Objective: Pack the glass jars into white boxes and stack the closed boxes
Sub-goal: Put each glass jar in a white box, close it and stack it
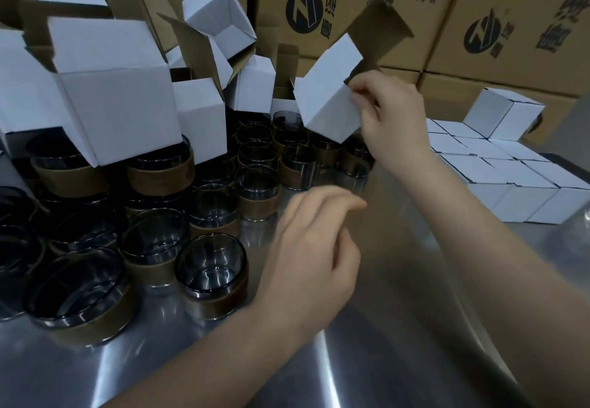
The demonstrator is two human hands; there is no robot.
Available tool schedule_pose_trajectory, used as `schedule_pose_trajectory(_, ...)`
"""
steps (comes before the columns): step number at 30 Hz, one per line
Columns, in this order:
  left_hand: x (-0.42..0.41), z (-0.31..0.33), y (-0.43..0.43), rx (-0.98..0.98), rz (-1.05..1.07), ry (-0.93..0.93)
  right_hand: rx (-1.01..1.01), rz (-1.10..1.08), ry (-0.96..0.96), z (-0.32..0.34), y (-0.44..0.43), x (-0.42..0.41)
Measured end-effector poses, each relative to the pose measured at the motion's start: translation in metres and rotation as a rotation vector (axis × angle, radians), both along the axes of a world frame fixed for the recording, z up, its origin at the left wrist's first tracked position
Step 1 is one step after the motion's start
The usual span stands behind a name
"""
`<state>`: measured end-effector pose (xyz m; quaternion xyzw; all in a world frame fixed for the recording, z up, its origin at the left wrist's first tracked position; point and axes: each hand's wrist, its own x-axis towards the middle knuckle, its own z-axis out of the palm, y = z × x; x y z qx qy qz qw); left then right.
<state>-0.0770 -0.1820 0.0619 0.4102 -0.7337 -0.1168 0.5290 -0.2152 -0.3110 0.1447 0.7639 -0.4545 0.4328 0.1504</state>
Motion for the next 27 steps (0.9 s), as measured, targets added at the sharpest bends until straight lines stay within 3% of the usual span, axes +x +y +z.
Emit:
schedule_pose_trajectory(5,-0.002,0.001,-0.002,0.078,0.072,0.063,-0.106,0.064,0.073,-0.02,0.04,-0.011)
schedule_pose_trajectory(12,0.001,0.002,-0.009,0.13,0.074,0.21,-0.06,0.349,0.078,-0.018,0.058,-0.01)
schedule_pose_trajectory(20,0.003,0.01,-0.011,0.2,0.094,0.324,-0.036,0.498,0.094,-0.025,0.065,0.001)
schedule_pose_trajectory(23,0.003,0.01,-0.01,0.227,0.14,0.32,0.026,0.54,-0.146,-0.028,0.063,0.002)
schedule_pose_trajectory(27,0.003,0.01,-0.009,0.221,0.189,0.263,0.244,0.48,-0.776,-0.039,0.05,0.004)
